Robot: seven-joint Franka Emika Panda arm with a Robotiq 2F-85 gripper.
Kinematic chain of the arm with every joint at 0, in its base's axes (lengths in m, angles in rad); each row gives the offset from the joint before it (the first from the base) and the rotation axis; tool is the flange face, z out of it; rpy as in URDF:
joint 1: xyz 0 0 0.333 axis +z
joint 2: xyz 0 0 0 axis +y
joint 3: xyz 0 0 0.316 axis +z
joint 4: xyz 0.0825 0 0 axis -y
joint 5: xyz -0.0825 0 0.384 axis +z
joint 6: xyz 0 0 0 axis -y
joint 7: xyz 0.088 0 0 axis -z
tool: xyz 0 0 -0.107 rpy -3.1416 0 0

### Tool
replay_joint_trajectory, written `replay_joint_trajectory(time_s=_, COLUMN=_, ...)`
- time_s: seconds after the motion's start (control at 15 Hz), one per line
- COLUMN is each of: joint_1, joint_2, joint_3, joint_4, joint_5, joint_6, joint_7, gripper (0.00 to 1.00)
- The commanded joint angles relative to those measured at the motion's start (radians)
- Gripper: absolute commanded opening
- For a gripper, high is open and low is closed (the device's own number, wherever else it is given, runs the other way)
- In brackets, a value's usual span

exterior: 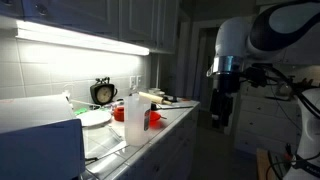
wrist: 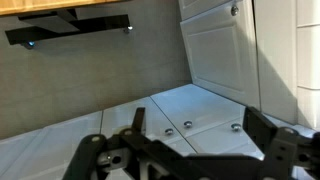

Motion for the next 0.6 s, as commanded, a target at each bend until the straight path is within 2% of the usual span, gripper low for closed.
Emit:
replay_joint_trajectory(time_s=0.0, joint_1=-0.004, joint_2=-0.001, joint_3=0.003, joint_4=0.001, joint_5=0.001, joint_6=-0.003, joint_7=-0.002, gripper=1.0)
replay_joint_trajectory(time_s=0.47, joint_1=-0.004, joint_2=-0.001, joint_3=0.003, joint_4=0.001, joint_5=0.001, joint_6=-0.003, joint_7=-0.002, gripper=1.0)
replay_joint_trajectory(time_s=0.53, joint_1=-0.04, joint_2=0.029, joint_3=0.014, joint_4=0.011, joint_5=0.004, joint_6=0.016, joint_7=0.085, gripper=1.0)
